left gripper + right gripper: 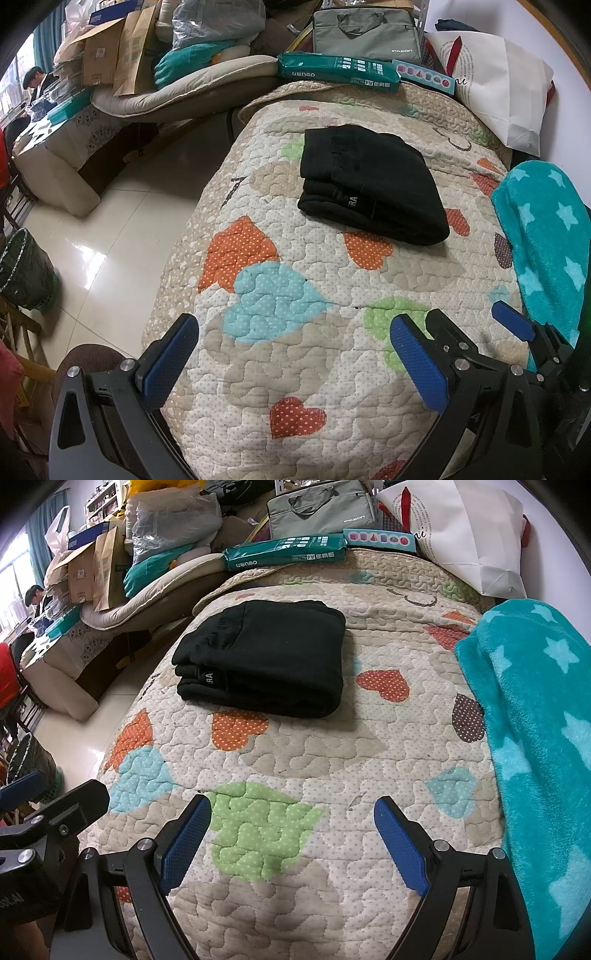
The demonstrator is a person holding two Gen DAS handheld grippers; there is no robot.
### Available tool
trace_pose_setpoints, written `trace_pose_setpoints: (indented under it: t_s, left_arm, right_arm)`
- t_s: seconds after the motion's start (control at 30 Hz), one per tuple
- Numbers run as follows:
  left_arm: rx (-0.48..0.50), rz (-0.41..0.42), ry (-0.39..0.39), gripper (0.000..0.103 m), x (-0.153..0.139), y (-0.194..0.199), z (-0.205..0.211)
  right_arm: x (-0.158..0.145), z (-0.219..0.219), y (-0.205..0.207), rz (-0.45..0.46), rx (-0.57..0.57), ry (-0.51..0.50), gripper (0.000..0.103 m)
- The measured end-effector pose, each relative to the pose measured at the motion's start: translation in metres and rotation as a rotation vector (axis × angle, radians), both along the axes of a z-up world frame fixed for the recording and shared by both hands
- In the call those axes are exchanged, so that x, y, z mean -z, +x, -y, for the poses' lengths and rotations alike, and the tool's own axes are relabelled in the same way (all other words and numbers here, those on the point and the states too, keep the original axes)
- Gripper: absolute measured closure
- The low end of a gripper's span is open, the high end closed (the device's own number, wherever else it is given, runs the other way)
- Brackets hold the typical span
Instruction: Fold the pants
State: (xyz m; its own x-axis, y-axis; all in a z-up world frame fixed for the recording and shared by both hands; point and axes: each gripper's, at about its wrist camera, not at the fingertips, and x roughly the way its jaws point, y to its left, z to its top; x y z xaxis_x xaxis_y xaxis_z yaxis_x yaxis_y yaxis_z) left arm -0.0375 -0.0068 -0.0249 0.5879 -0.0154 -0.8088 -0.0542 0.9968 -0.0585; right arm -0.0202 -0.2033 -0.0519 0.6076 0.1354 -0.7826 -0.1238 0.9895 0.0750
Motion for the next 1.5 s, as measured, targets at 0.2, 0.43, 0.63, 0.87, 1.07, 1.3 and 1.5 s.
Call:
trace_pose_setpoints:
  t_s: [0.2, 0.43, 0.63, 0.87, 1.07, 1.3, 1.5]
  left_arm:
    - [0.001, 0.000, 0.000, 0.000, 0.0005, -0.0003, 0.0001]
    - [0.000, -0.002, -0.001, 0.000, 0.0012, -0.0008, 0.0003]
    - [0.001, -0.003, -0.002, 0.000, 0.0017, -0.0007, 0.0001]
    - [0.002, -0.005, -0.003, 0.000, 0.0030, -0.0001, -0.0008]
    - [0.002, -0.006, -0.003, 0.000, 0.0028, 0.0001, -0.0011]
    - [0.003, -0.007, -0.004, 0.000, 0.0038, 0.0007, -0.0019]
    - [0.003, -0.007, -0.004, 0.000, 0.0042, -0.0008, -0.0015]
  right_arm:
    - [0.0001, 0.0003, 0.0003, 0.000, -0.002, -0.001, 0.010]
    - [0.0002, -0.0002, 0.0000, 0.000, -0.002, -0.001, 0.010]
    - [0.0003, -0.0005, -0.0003, 0.000, -0.002, -0.002, 0.010]
    - [0.0007, -0.0007, 0.0000, -0.002, -0.003, -0.002, 0.010]
    - [0.0008, -0.0007, 0.0005, -0.004, -0.005, -0.003, 0.010]
    - [0.0009, -0.0008, 0.0004, -0.004, -0.004, -0.003, 0.010]
    - [0.0014, -0.0002, 0.0007, -0.004, -0.005, -0.004, 0.010]
